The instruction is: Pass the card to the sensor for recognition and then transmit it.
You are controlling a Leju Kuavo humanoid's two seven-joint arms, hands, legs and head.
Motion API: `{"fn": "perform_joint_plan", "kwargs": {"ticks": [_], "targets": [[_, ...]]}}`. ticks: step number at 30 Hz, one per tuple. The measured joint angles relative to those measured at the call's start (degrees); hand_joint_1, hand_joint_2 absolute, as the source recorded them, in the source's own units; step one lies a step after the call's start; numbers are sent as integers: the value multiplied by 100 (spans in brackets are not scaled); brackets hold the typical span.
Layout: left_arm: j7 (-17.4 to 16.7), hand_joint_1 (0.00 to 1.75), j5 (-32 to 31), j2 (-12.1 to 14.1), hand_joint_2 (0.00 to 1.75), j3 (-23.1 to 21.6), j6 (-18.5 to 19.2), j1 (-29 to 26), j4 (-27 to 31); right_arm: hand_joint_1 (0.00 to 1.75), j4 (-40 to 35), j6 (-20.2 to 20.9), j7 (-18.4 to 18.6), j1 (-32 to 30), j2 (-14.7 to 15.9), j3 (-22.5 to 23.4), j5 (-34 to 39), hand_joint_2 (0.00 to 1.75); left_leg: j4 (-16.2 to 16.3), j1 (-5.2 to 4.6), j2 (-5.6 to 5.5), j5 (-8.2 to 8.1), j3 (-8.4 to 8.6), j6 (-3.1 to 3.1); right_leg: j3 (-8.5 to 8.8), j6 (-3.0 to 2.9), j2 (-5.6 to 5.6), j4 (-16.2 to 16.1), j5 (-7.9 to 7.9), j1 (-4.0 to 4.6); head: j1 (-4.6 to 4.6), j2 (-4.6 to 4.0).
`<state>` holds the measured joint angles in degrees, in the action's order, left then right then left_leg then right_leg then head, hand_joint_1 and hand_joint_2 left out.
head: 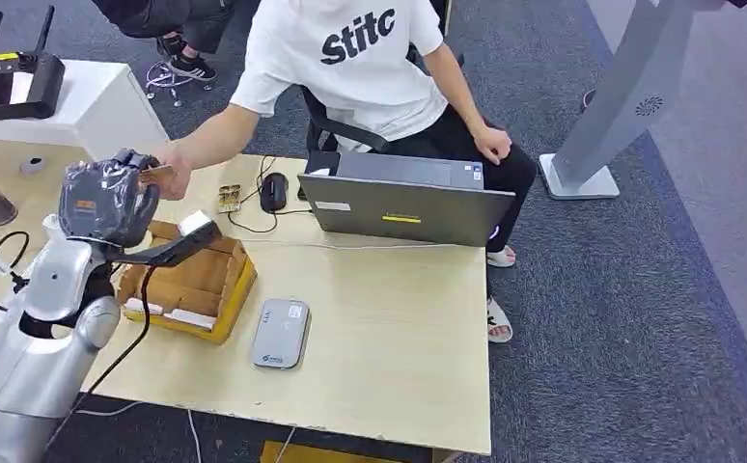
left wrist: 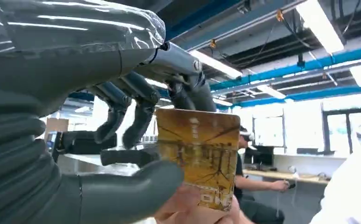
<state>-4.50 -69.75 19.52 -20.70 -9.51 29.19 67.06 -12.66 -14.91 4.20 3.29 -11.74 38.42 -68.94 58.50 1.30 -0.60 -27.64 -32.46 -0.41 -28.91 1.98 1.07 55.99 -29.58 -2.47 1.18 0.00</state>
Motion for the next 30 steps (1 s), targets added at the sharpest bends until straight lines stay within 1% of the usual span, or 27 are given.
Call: {"fn": "perform_joint_plan", "kwargs": {"ticks": [2,4,7,9,10,11,13,15,16,18,21,24,25,27,28,30], "targets": [[2,0,61,-105,175,0,-37,-13,15,0,0,0,20,0,0,0,4,175,0,0,0,0,-1,0,0,0,0,0,0,0,0,0],[50,0,190,-151,175,0,-79,-103,112,0,0,-2,17,0,0,2,48,175,0,0,1,0,-2,0,0,0,0,0,0,0,0,0],[168,0,432,-179,175,6,-329,-430,419,0,2,-57,-9,-8,0,59,120,175,-1,0,3,-1,-3,0,1,0,3,0,-1,0,0,0],[311,0,693,-179,175,123,-575,-850,750,0,4,-72,-7,-15,-2,120,151,175,-1,0,11,-4,-2,-1,-2,0,12,0,-2,0,0,0],[416,0,871,-182,175,210,-617,-1062,897,0,7,-79,-2,-27,-2,136,168,175,-1,0,11,-4,-3,-1,-4,1,12,0,-2,0,-2,0],[588,0,1175,-182,175,326,-632,-1309,1126,0,7,-85,0,-36,-2,153,179,175,-1,0,10,-5,-4,0,-5,2,11,0,-4,0,2,0],[829,0,1522,-182,175,571,-731,-1800,1502,0,9,-96,20,-43,-2,203,197,175,-2,0,14,-8,-6,-4,-8,1,14,0,-4,0,2,0],[1102,0,1878,-214,175,886,-936,-2351,1903,0,9,-116,24,-59,-7,267,232,175,-4,0,22,-8,-8,-3,-11,1,17,0,-5,0,2,0],[1305,0,2110,-269,175,1089,-1056,-2674,2173,0,7,-149,13,-71,-18,293,240,175,-4,0,24,-11,-9,-3,-13,1,17,-1,-6,0,0,0],[1609,0,2343,-396,175,1456,-1231,-3217,2560,0,7,-190,-11,-85,-33,339,245,175,-4,0,23,-11,-11,-3,-17,3,16,-2,-8,0,2,0],[1976,0,2779,-733,175,2031,-1471,-3875,2986,0,7,-216,-28,-85,-44,420,275,175,-4,0,22,-11,-16,-3,-16,3,15,-2,-8,0,2,0],[2497,0,3347,-1286,175,2773,-1383,-4371,3242,0,9,-293,-55,-96,-70,477,275,175,-4,0,19,-11,-16,-2,-22,4,11,-3,-8,0,2,0],[2606,0,3425,-1535,175,3057,-1283,-4466,3279,0,7,-297,-70,-98,-81,498,271,175,-4,0,18,-11,-15,-2,-22,4,10,-3,-8,0,-2,0],[2787,0,3475,-2005,175,3732,-832,-4573,3279,0,9,-308,-92,-98,-85,551,262,175,-4,0,16,-11,-16,-2,-22,4,6,-3,-8,0,2,0],[2875,0,3372,-2165,175,4034,-676,-4576,3266,0,7,-308,-103,-98,-87,562,249,175,-4,0,16,-10,-16,-2,-19,4,6,-3,-7,0,-2,0],[3153,0,2954,-2670,175,4952,-439,-4488,3044,0,9,-313,-105,-100,-94,588,223,175,-4,0,17,-9,-13,-1,-12,3,7,-3,-5,0,4,0]]}}
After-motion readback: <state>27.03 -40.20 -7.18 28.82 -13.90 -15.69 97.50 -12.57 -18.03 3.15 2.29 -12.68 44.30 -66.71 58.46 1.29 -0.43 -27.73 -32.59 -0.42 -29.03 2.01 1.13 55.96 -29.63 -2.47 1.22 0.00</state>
